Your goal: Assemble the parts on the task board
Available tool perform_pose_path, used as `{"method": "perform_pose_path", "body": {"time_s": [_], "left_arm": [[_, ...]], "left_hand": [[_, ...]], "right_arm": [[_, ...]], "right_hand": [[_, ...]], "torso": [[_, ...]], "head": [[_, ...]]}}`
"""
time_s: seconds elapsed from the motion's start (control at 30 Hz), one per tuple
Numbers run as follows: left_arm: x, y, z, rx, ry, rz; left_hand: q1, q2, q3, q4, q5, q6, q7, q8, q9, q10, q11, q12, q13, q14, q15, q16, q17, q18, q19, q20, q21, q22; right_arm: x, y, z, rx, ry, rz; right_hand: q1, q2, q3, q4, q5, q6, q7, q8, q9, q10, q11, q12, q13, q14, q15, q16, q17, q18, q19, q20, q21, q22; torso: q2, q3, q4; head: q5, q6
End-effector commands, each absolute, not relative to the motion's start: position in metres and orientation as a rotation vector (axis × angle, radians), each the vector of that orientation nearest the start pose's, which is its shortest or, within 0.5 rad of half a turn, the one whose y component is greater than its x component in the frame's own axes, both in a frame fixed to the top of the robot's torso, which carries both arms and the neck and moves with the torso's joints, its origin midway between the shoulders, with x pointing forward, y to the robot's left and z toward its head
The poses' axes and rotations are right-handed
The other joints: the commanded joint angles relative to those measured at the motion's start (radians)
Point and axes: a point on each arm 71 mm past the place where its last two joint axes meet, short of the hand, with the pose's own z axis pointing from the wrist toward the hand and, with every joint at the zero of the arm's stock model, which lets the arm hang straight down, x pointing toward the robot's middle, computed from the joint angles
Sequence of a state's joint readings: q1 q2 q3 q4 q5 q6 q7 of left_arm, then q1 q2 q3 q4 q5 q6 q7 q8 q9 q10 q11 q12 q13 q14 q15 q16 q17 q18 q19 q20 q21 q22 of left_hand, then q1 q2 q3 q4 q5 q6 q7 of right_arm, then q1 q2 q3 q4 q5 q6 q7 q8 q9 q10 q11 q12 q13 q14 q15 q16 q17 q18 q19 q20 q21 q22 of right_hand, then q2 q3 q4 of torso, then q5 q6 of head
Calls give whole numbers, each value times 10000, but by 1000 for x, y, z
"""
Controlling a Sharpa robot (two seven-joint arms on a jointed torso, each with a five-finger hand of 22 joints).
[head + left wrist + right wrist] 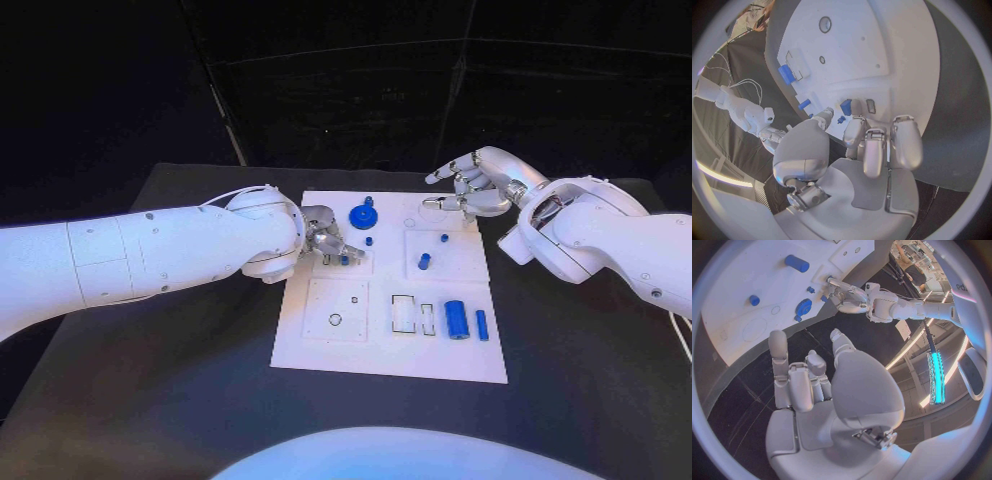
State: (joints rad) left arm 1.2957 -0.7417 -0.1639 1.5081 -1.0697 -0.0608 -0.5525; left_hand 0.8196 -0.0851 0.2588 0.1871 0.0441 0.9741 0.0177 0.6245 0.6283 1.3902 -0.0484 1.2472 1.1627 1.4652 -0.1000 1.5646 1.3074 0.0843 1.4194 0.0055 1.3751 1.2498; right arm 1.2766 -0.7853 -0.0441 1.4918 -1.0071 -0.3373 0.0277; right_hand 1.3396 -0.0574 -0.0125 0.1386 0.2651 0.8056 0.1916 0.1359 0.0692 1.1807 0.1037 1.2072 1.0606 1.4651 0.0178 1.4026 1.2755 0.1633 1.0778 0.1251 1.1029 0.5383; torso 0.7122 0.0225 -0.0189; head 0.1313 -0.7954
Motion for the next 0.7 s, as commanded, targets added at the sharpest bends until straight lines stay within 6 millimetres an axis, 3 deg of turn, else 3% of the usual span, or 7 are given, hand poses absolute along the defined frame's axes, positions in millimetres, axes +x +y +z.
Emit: {"method": "perform_pose_path", "body": {"time_s": [0.03, 0.27, 0.47, 0.7], "left_arm": [[484, 181, -213, -2119, 21785, -3941], [484, 185, -200, -2103, 21623, -4077], [489, 195, -168, -2349, 21664, -4447], [516, 222, -139, -2608, 21649, -3786]], "left_hand": [[104, 66, -245, 88, 35, 88, -13, -2, 16, 57, -28, 56, 8, 1056, -62, 62, 2634, -150, 78, 1, 48, 10], [444, 197, -767, 258, 35, 67, -11, -12, 45, 41, -29, 33, -14, 1056, -66, 62, 2634, -143, 64, -6, 16, -16], [961, 254, -1274, 280, 34, -403, 162, -294, -44, -219, 105, -285, -390, 1056, 26, 62, 2634, -87, -93, 56, -198, -309], [1411, 240, -1810, 378, 30, -720, 345, -647, -281, -407, 276, -439, -576, 1056, 167, 62, 2634, -27, -254, 184, -427, -604]], "right_arm": [[503, -178, -148, 1489, 16459, 9813], [503, -179, -148, 1496, 16465, 9798], [504, -180, -148, 1513, 16457, 9771], [504, -179, -148, 1523, 16454, 9760]], "right_hand": [[-11, 74, -67, 10, 54, -16, -40, 48, -3, -1, -53, -15, -10, 354, -9, -33, -8, 116, -3, -22, -69, -8], [-11, 74, -67, 10, 54, -16, -40, 48, -3, -1, -53, -15, -10, 354, -9, -33, -8, 116, -3, -22, -69, -8], [-11, 74, -67, 10, 54, -16, -40, 48, -3, -1, -53, -15, -10, 354, -9, -33, -8, 116, -3, -22, -69, -8], [-11, 74, -67, 10, 54, -16, -40, 48, -3, -1, -53, -15, -10, 354, -9, -33, -8, 116, -3, -22, -69, -8]], "torso": [[3, -1, -14], [2, -2, -10], [-2, 4, 4], [-9, 19, 3]], "head": [[6, 22], [-2, 39], [-7, 59], [22, 118]]}}
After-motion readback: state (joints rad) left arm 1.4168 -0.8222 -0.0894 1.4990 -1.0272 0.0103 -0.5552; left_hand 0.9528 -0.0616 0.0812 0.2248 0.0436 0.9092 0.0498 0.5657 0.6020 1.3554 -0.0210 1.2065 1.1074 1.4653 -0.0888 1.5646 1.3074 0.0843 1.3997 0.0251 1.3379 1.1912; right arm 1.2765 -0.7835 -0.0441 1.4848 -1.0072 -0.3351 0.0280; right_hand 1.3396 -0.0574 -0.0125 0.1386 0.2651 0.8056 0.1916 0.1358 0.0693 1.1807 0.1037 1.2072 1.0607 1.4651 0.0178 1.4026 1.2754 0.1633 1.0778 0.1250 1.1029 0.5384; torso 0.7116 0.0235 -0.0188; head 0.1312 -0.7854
